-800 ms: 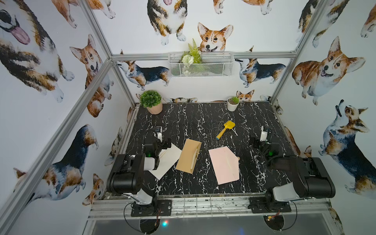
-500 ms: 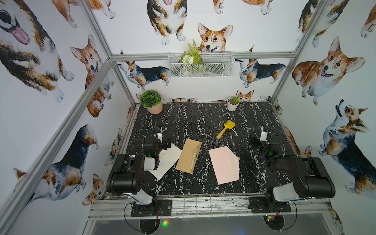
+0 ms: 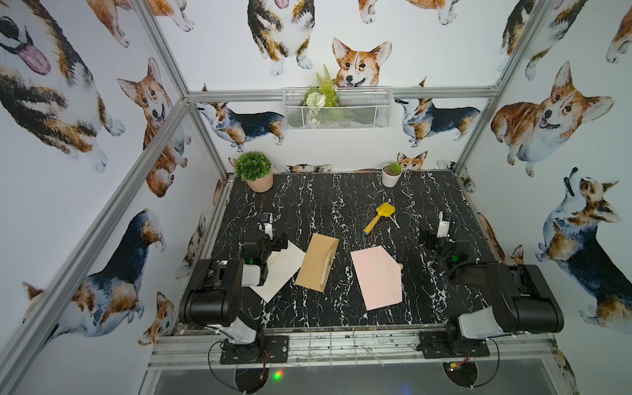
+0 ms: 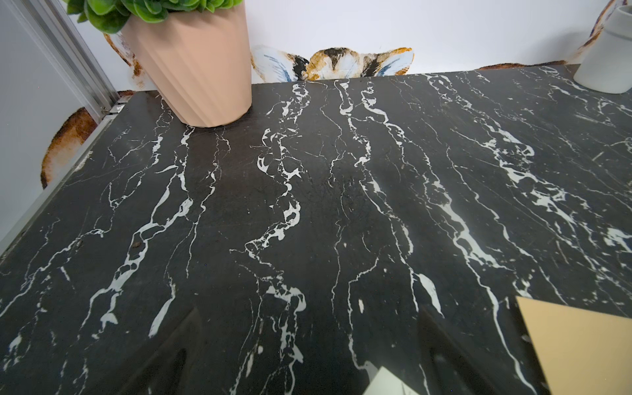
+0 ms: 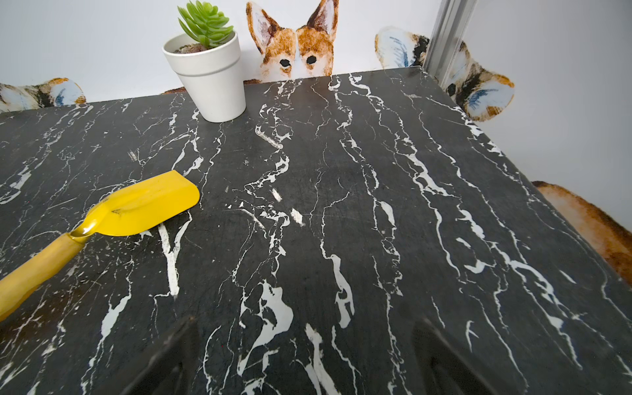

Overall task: Take the letter paper out of the envelope
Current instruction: Pick up the envelope from the center of the board.

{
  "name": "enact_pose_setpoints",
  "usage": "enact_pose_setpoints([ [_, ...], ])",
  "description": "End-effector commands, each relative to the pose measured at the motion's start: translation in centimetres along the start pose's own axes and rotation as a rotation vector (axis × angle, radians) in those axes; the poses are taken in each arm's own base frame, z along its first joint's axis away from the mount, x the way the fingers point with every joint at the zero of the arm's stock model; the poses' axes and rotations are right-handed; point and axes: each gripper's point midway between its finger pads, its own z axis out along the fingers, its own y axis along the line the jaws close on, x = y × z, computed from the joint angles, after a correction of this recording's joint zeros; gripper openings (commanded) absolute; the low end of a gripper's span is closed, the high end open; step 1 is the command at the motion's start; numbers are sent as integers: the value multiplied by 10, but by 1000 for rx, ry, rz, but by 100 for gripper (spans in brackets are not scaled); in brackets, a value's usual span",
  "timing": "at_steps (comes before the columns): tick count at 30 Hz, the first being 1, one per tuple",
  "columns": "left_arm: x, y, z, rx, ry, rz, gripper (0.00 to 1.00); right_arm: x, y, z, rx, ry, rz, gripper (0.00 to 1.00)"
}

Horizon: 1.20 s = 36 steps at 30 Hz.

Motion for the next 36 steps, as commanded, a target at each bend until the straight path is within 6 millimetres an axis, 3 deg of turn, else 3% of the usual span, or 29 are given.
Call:
enact_pose_setpoints([
  [1,-10,0,-1,2,-40,15,100,-5,2,1,-9,-17,0,100],
  [36,-9,1,-1,-8,-41,20,100,-6,2,1,-9,-18,-1,100],
])
